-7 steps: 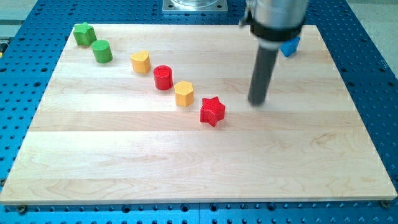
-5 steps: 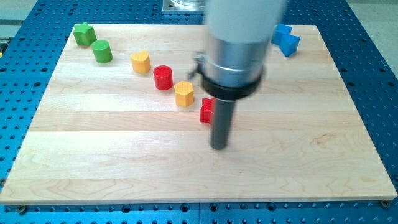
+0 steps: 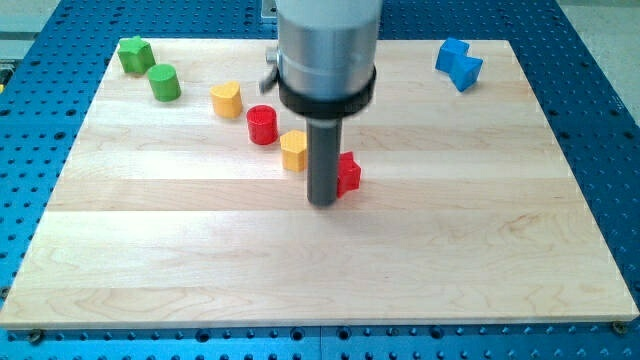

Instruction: Push the red star into the blue triangle

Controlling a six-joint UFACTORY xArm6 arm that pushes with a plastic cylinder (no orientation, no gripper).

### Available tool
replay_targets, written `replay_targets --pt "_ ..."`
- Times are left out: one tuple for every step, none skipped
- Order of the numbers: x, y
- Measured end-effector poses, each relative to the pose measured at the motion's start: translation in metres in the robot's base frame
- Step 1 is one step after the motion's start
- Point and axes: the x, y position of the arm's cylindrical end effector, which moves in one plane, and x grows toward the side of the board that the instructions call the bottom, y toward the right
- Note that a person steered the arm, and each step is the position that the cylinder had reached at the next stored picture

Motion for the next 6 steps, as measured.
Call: replay_targets --pt "-0.066 0.051" --pt "-0.12 0.092" --pt "-0.117 0.075" --pt "-0.096 0.019" --pt "-0.055 0.05" --pt "-0.078 0.135"
